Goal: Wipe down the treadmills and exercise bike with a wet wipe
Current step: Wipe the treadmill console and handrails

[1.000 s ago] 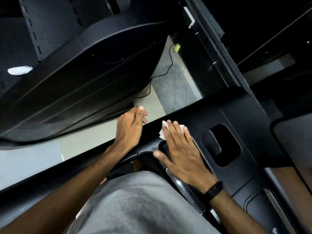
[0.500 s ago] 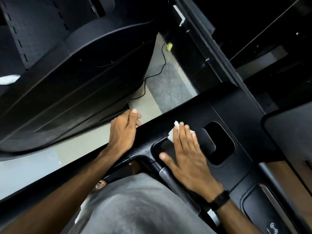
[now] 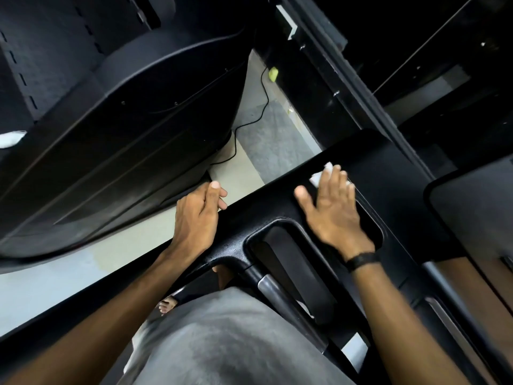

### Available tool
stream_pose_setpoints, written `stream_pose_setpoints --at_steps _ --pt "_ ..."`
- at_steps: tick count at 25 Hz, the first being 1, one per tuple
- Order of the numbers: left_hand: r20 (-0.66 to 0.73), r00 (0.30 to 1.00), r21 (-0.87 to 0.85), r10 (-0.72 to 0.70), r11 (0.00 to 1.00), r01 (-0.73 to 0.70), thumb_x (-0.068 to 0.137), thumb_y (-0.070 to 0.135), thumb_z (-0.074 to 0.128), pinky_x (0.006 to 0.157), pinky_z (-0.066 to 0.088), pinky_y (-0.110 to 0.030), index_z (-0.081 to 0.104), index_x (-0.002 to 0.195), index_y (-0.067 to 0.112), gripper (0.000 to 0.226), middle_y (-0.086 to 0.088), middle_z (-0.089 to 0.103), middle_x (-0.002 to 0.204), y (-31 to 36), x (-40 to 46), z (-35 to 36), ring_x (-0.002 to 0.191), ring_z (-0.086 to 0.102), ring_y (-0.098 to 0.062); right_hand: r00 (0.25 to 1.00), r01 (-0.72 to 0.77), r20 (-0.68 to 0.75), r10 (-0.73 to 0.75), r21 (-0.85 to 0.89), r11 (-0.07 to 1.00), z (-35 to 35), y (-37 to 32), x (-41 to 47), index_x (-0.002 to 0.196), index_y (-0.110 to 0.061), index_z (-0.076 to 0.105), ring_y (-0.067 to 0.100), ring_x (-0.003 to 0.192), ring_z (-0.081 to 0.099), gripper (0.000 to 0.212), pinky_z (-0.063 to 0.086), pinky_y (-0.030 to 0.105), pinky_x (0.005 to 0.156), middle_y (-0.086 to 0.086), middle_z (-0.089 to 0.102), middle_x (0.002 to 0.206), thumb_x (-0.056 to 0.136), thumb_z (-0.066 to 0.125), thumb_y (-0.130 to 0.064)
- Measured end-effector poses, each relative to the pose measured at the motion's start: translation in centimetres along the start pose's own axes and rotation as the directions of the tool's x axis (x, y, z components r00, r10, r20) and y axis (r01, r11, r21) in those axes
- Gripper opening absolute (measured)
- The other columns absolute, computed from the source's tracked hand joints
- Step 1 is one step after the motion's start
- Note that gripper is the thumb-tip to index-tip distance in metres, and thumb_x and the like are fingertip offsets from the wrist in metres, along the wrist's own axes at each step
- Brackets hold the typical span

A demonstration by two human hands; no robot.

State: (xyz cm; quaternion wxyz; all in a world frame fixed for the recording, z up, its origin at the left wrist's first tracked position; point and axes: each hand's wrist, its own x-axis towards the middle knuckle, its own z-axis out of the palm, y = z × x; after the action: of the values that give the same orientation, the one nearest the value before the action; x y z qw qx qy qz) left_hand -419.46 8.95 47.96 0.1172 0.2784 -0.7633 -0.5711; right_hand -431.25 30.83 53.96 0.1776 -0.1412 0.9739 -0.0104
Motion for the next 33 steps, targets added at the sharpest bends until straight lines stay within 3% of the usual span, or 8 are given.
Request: stream_pose_setpoints --at_steps 5,11,14,18,23,25,30,33 --pt "0.002 1.000 -0.010 -0.028 1.000 0.028 0.094 0.061 0.026 0.085 0.050 -0.048 0.067 0.084 0.027 0.055 0.014 0.069 0.072 0.3 0.1 0.0 0.075 0.066 -0.017 0.853 0.520 0.135 -0.504 -0.141 0.843 2.3 -1.5 -6.8 0.159 -0.013 -0.012 0.018 0.153 -0.020 0.089 -0.011 0.043 0.124 0.002 -0.022 0.166 0.092 -0.012 -0.071" --pt "0.017 0.999 -0.008 -0.028 1.000 0.028 0.094 0.064 0.025 0.085 0.051 -0.047 0.068 0.086 0.025 0.059 0.012 0.070 0.071 0.4 0.0 0.1 0.075 0.066 -0.016 0.997 -0.008 0.078 0.015 -0.088 0.996 -1.8 3.1 3.0 0.160 -0.014 -0.007 0.018 0.154 -0.014 0.096 -0.015 0.045 0.123 0.006 -0.010 0.169 0.087 -0.001 -0.075" --pt "-0.024 0.998 -0.065 -0.050 0.997 0.049 0.093 0.066 0.026 0.083 0.051 -0.049 0.068 0.087 0.025 0.059 0.006 0.070 0.072 0.6 0.1 -0.1 0.076 0.066 -0.020 0.950 0.295 0.128 -0.283 -0.085 0.952 -0.1 -3.5 0.7 0.161 -0.009 0.007 0.016 0.155 -0.009 0.106 -0.017 0.040 0.123 0.007 0.003 0.169 0.083 -0.006 -0.081" --pt "-0.104 0.990 -0.151 -0.094 0.986 0.078 0.091 0.067 0.026 0.083 0.052 -0.044 0.060 0.096 0.034 0.047 0.002 0.069 0.082 1.2 -0.6 -0.8 0.075 0.064 -0.018 0.712 0.696 0.263 -0.651 -0.147 0.703 1.2 -6.3 -3.4 0.161 -0.017 0.011 0.009 0.154 -0.004 0.093 -0.019 0.042 0.121 -0.002 0.008 0.169 0.090 -0.012 -0.073" --pt "-0.153 0.982 -0.196 -0.108 0.978 0.076 0.090 0.067 0.028 0.082 0.051 -0.039 0.057 0.102 0.033 0.046 0.003 0.068 0.086 1.6 -0.4 -2.0 0.075 0.063 -0.017 0.953 0.243 0.242 -0.180 -0.263 0.934 -3.5 -0.8 6.9 0.156 -0.018 0.030 0.011 0.153 0.010 0.105 -0.024 0.048 0.118 -0.001 0.029 0.162 0.080 -0.017 -0.075" --pt "-0.177 0.977 -0.199 -0.117 0.977 0.081 0.090 0.067 0.029 0.082 0.052 -0.041 0.057 0.107 0.028 0.051 0.002 0.069 0.088 1.5 -0.1 -2.3 0.075 0.064 -0.017 0.922 0.235 0.365 -0.129 -0.262 0.936 -3.1 -3.4 7.7 0.148 -0.017 0.045 0.018 0.154 0.015 0.105 -0.021 0.048 0.120 0.005 0.039 0.157 0.084 -0.010 -0.080" --pt "-0.171 0.978 -0.177 -0.119 0.980 0.088 0.091 0.068 0.028 0.083 0.054 -0.047 0.058 0.109 0.025 0.056 0.004 0.069 0.086 1.8 1.1 -2.7 0.075 0.065 -0.015 0.654 0.645 0.559 -0.509 -0.061 0.762 1.9 -13.3 0.7 0.146 -0.019 0.050 0.014 0.147 0.032 0.088 -0.014 0.044 0.123 0.003 0.052 0.148 0.095 0.003 -0.074" --pt "-0.142 0.981 -0.155 -0.131 0.982 0.108 0.090 0.069 0.028 0.084 0.054 -0.051 0.057 0.098 0.037 0.045 0.005 0.069 0.083 1.7 1.6 -3.4 0.075 0.065 -0.018 0.688 0.569 0.558 -0.464 -0.019 0.822 -0.8 -9.5 3.7 0.154 -0.034 0.035 0.006 0.152 0.016 0.075 -0.023 0.044 0.120 -0.008 0.037 0.160 0.098 0.000 -0.068"
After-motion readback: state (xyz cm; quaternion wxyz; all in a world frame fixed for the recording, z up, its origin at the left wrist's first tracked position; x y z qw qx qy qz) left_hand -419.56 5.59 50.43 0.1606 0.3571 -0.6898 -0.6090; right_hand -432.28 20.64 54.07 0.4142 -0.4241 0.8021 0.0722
